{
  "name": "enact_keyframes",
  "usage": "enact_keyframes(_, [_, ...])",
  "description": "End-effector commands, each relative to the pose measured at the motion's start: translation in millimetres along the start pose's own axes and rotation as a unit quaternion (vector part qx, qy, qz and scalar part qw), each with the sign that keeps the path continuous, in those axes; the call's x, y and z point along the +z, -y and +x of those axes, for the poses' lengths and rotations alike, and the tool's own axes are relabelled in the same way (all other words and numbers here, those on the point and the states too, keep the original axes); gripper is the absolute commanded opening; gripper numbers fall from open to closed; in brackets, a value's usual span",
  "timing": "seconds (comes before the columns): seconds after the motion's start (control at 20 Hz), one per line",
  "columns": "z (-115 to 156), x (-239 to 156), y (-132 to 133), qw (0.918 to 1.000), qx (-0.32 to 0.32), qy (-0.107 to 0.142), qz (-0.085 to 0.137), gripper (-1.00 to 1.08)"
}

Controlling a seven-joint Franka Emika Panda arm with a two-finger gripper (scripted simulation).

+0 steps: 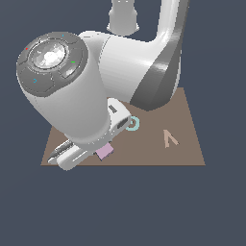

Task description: Insert a designated object into the corresponding slot on a board.

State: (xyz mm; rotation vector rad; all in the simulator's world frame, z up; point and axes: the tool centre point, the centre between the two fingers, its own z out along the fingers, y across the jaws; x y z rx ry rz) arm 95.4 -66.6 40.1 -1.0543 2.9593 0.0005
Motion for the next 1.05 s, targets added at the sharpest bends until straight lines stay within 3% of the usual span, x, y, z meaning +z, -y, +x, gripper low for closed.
enact_keyframes(0.0, [1.7, -0.4, 1.1, 0.9999, 0.010, 0.000, 0.000, -1.00])
enact_keyframes(0.5, [2.7, 9.6, 1.6, 0.9999, 0.014, 0.000, 0.000, -1.00])
enact_keyframes(0.55, [2.7, 9.6, 1.6, 0.9999, 0.014, 0.000, 0.000, 1.00])
enact_keyframes(1.0, [2.7, 9.6, 1.6, 0.9999, 0.014, 0.000, 0.000, 1.00])
